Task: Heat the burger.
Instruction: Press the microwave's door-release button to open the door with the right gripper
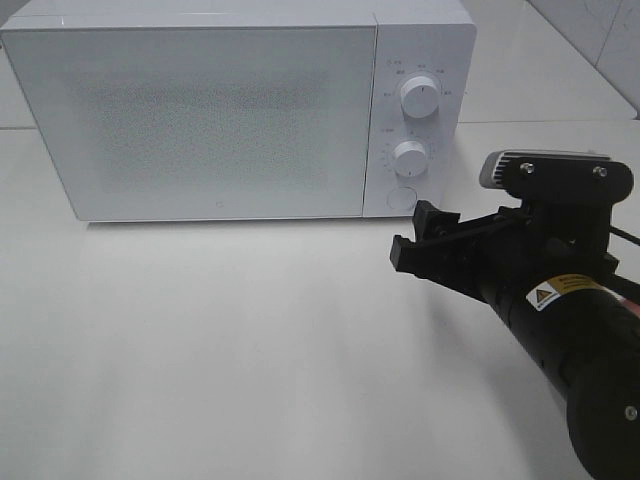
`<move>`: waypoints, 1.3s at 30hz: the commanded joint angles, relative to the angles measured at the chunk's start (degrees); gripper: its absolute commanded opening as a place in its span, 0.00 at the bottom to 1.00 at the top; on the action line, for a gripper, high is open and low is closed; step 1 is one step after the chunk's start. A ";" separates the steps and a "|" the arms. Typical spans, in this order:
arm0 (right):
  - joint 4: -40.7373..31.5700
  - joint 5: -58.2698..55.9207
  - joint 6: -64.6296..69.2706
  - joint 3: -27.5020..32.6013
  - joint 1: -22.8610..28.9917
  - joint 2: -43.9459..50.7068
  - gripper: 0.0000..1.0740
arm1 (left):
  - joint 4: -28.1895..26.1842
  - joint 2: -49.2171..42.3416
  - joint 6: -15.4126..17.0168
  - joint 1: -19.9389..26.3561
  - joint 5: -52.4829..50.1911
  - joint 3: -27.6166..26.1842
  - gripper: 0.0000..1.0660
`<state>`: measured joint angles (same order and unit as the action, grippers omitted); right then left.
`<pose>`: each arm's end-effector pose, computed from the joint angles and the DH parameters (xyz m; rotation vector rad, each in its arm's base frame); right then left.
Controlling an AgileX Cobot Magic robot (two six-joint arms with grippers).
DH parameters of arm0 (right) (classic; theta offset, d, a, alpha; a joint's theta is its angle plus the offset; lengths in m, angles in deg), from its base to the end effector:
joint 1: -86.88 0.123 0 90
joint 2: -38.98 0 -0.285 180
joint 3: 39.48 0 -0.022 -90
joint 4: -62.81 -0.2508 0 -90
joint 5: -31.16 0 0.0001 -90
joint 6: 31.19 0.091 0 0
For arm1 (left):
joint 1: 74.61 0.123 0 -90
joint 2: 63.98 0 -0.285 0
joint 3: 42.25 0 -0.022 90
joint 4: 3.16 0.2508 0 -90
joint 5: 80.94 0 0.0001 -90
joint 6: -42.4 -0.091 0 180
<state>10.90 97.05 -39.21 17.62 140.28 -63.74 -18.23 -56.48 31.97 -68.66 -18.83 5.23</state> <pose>0.1901 0.1464 0.1559 0.0254 1.7645 0.1828 -0.0082 -0.0219 0.2829 0.0983 2.0160 -0.1333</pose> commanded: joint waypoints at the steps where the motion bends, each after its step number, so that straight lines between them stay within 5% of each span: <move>1: 0.29 -0.57 13.75 -0.40 0.29 0.06 0.59 | -0.06 -1.03 -0.06 0.11 -0.69 0.17 0.94; 11: 0.52 -2.52 50.59 -0.34 0.29 0.06 0.24 | -0.06 -1.03 -0.06 0.11 -0.69 0.17 0.94; 20: 0.52 -2.52 68.18 -0.34 0.29 0.06 0.03 | -0.06 -1.03 -0.06 0.11 -0.69 0.17 0.94; 32: 1.60 -6.53 76.38 -0.34 0.06 0.06 0.00 | -0.06 -1.03 -0.06 0.11 -0.69 0.17 0.94; 39: 5.96 -8.02 76.55 -1.83 -4.76 0.06 0.00 | -0.06 -1.03 -0.06 0.11 -0.69 0.17 0.94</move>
<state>13.83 89.77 36.88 16.93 137.53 -63.80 -18.23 -56.48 31.97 -68.66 -18.83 5.23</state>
